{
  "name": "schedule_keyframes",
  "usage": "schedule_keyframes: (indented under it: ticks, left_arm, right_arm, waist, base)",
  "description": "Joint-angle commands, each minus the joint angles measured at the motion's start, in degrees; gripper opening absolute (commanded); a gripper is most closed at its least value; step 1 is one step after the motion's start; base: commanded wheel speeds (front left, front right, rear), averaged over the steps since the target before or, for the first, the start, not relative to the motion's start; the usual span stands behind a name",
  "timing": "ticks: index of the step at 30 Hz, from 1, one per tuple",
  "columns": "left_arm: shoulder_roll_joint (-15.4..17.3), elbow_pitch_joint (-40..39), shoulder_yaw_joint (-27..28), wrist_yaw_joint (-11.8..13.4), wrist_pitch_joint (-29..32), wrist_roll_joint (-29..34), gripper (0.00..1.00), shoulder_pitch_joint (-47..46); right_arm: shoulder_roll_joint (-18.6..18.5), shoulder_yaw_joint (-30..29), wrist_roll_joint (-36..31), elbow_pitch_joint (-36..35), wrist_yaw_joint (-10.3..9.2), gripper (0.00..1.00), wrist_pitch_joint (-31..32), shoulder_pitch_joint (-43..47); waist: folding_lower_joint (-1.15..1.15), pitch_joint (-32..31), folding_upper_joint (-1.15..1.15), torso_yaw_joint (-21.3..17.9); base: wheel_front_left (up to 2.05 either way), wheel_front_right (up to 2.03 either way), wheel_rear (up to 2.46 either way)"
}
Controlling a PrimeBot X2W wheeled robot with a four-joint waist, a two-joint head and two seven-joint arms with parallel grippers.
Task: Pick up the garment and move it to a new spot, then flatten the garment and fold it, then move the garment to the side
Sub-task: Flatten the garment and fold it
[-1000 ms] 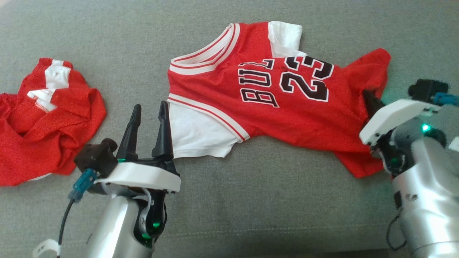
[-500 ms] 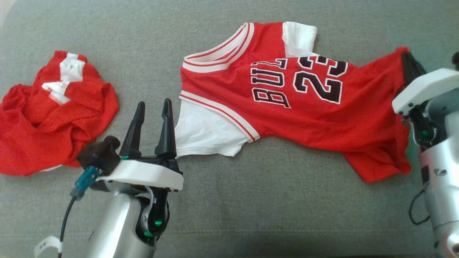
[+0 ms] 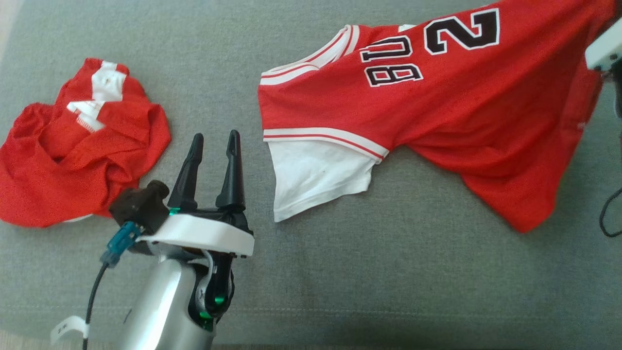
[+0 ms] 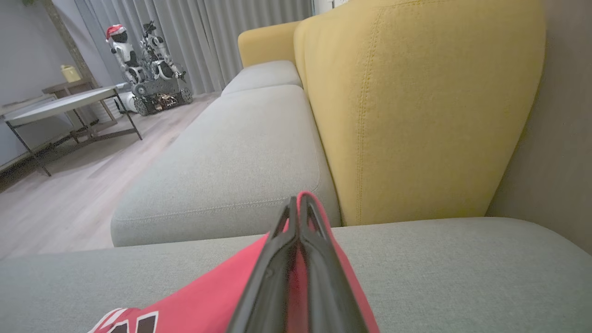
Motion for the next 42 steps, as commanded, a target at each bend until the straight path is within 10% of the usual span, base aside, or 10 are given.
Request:
schedule_keyframes:
  ticks: [1,2,3,4,20,42]
  left_arm:
    - [0.5,-2.0,1.6,0.1,-0.3,-0.4,1.00,-2.2]
    - [0.5,-2.0,1.5,0.2,-0.3,-0.6,1.00,-2.3]
    - [0.5,-2.0,1.5,0.2,-0.3,-0.6,1.00,-2.3]
    - [0.5,-1.9,1.4,0.2,-0.3,-0.6,1.00,-2.3]
    - [0.5,-1.7,2.5,0.6,-0.3,-0.3,1.00,-2.3]
    - [0.5,4.0,2.5,0.3,-0.3,0.6,1.00,0.1]
  right_arm:
    - [-0.5,1.4,-0.4,-0.5,0.43,0.00,-0.1,-1.4]
    - [-1.0,2.2,-1.6,2.0,0.43,0.46,0.0,-2.2]
    - [-1.0,2.2,-1.6,2.0,0.43,0.46,0.0,-2.2]
    - [-1.3,2.1,-2.5,3.6,0.43,1.00,-0.1,-2.4]
    - [1.7,-6.7,-10.8,15.5,0.43,1.00,-10.7,1.7]
    - [9.6,-2.4,1.4,-21.3,0.43,1.00,-11.7,34.6]
  waist:
    - [0.00,0.5,0.00,0.5]
    - [0.00,0.8,0.00,0.7]
    - [0.00,0.8,0.00,0.7]
    - [0.00,1.0,0.00,0.8]
    - [0.00,-1.7,0.00,-3.4]
    - [0.00,-4.2,0.00,-9.6]
  base:
    - [0.00,0.00,0.00]
    - [0.00,0.00,0.00]
    - [0.00,0.00,0.00]
    - [0.00,0.00,0.00]
    - [0.00,0.00,0.00]
    - [0.00,0.00,0.00]
